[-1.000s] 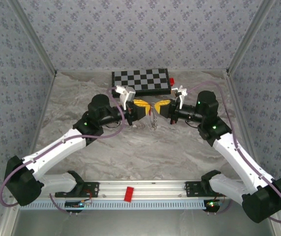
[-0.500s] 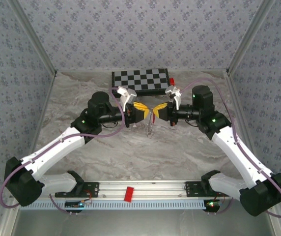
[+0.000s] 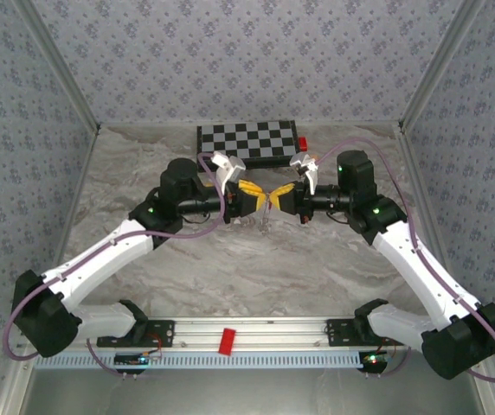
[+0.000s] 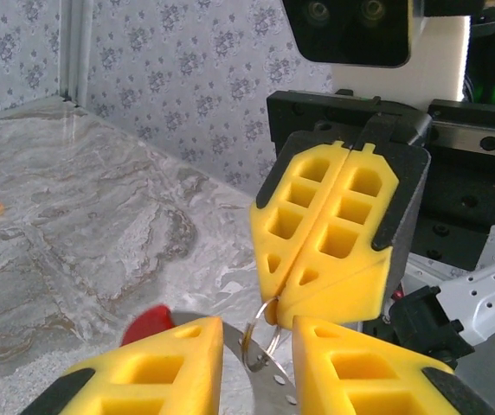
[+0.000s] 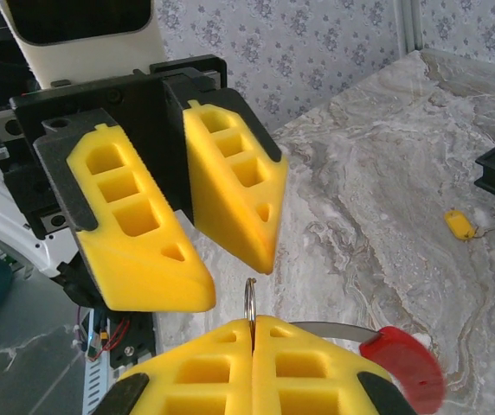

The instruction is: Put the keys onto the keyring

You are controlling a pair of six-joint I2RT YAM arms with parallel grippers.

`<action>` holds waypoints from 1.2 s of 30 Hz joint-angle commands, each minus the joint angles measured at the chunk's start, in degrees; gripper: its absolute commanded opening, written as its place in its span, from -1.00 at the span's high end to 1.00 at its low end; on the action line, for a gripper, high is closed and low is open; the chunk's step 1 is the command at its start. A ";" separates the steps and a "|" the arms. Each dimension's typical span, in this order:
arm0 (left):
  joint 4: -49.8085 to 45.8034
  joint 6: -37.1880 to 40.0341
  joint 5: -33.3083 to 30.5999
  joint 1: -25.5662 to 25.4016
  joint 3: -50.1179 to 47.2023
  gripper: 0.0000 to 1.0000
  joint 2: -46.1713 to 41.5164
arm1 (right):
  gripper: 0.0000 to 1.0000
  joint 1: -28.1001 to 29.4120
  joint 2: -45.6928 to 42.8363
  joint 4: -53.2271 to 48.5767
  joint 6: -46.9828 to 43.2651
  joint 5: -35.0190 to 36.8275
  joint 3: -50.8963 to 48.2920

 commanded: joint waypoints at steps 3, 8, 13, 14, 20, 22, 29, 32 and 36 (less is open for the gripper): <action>-0.29 1.20 2.31 0.14 2.52 0.46 0.86 | 1.00 0.33 -0.45 0.07 -0.66 -1.86 1.86; -0.78 1.68 3.27 0.23 2.39 0.48 1.09 | 1.00 0.29 -0.70 0.02 -0.72 -1.64 1.73; -1.04 2.13 3.77 0.37 1.88 0.56 0.79 | 1.00 0.11 -0.76 0.19 -0.64 -1.68 1.69; -0.97 2.10 3.96 0.44 1.75 0.59 0.78 | 1.00 0.10 -0.71 0.33 -0.55 -1.70 1.70; -0.60 2.22 4.68 0.45 1.77 0.78 0.96 | 1.00 0.03 -0.54 0.29 -0.46 -2.07 1.73; -0.35 2.06 5.15 0.47 1.92 1.00 1.12 | 1.00 0.08 -0.47 0.18 -0.46 -2.22 1.87; 2.23 -0.80 4.40 0.02 1.58 1.00 1.07 | 0.47 -0.05 -2.09 2.68 1.71 1.51 -0.82; 5.33 -3.25 2.44 -0.68 0.22 1.00 0.07 | 0.35 -0.25 -5.49 7.68 5.41 4.96 -5.24; 4.66 -3.40 -2.68 -2.44 -0.04 1.00 -1.23 | 0.39 -0.63 -10.94 16.22 11.27 10.49 -12.37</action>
